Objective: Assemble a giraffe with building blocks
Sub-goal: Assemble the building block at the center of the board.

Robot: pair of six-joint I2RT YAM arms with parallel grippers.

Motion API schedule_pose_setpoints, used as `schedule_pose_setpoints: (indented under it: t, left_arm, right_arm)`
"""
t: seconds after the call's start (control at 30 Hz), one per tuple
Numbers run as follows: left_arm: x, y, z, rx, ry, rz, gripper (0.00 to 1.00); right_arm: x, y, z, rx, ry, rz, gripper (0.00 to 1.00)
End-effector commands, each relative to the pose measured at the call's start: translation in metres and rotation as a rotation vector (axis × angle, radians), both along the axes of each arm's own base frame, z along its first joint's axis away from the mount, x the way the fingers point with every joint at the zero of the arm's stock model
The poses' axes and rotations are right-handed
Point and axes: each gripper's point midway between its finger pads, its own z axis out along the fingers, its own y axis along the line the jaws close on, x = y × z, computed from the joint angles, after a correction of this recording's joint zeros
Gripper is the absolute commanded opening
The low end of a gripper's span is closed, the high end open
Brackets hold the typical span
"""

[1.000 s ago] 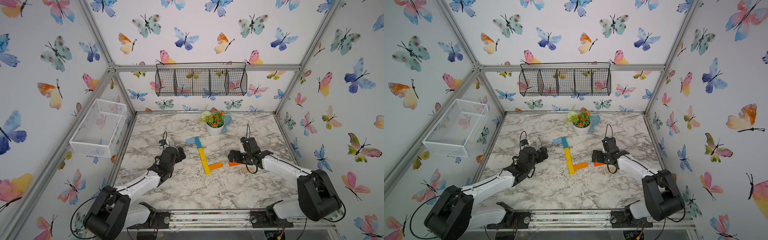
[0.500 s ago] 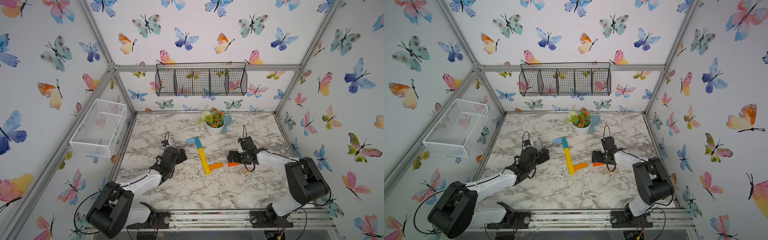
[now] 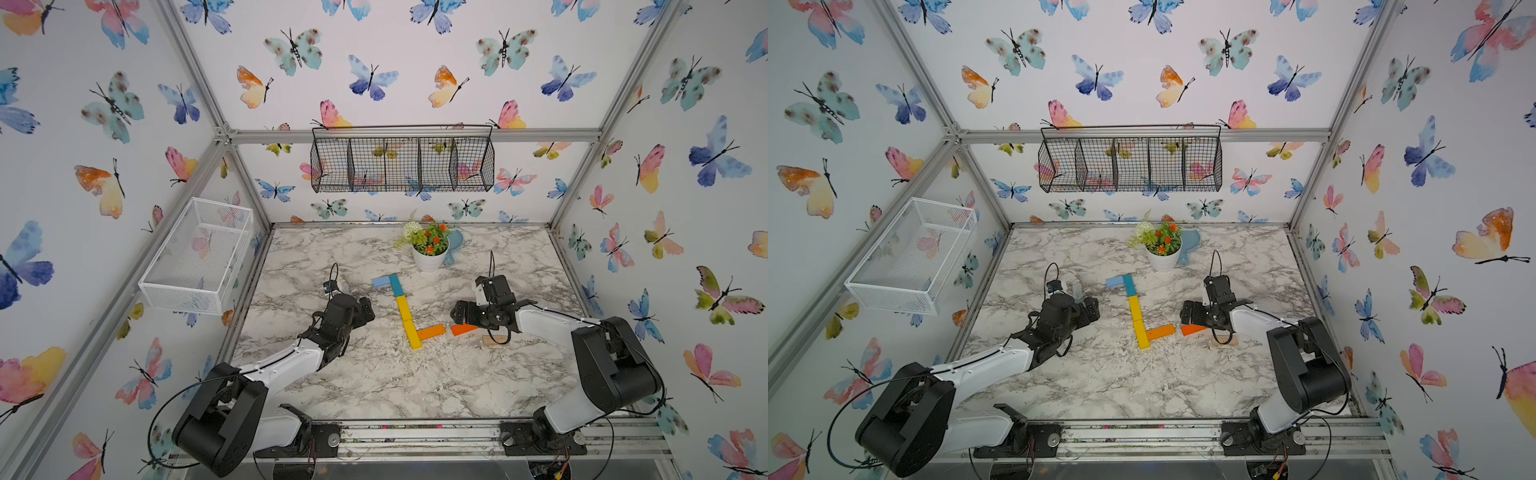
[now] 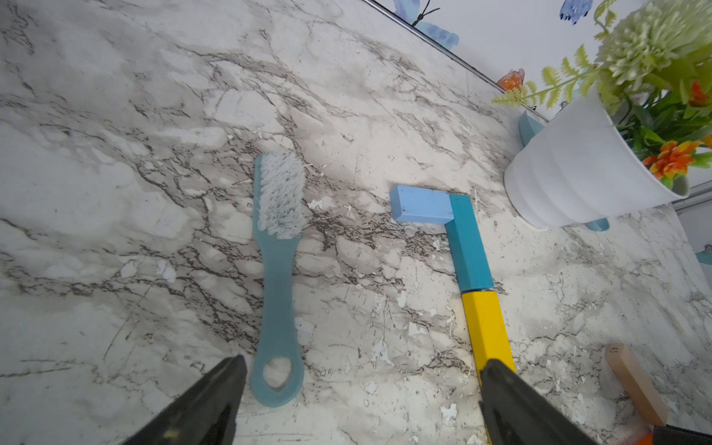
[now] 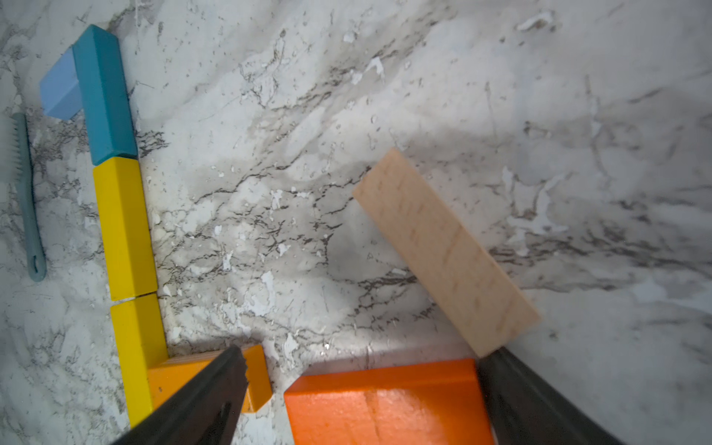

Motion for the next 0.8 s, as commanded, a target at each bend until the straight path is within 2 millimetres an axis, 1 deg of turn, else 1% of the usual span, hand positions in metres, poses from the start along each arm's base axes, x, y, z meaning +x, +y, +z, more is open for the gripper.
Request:
schedule_pose_setpoints:
  t: [0.0,0.4,0.47,0.57,0.67,0.7,0.77]
  left_arm:
    - [0.005,-0.005,0.010,-0.005,-0.026,-0.017,0.98]
    - [0.005,-0.006,0.012,-0.009,-0.029,-0.021,0.98]
    - [0.005,-0.005,0.012,-0.010,-0.031,-0.021,0.98]
    - [0.004,-0.005,0.012,-0.009,-0.032,-0.020,0.98]
    - [0.005,-0.004,0.013,-0.006,-0.035,-0.018,0.98]
    - [0.005,-0.004,0.013,-0.004,-0.034,-0.017,0.98]
    - [0.005,-0.004,0.013,-0.005,-0.035,-0.017,0.98]
  right_arm:
    - [-0.013,0.003,-0.004,0.044,0.044,-0.001,1.00]
    - [-0.023,0.009,-0.005,0.094,0.060,-0.006,1.00]
    - [-0.024,0.008,-0.003,0.092,0.055,-0.006,1.00]
    - [-0.022,-0.001,0.003,0.038,0.037,-0.017,1.00]
    - [-0.021,-0.016,0.009,-0.059,0.027,-0.029,1.00]
    - [-0.022,-0.018,0.013,-0.074,0.022,-0.023,1.00]
    - [-0.025,-0.017,0.019,-0.071,0.019,0.005,1.00]
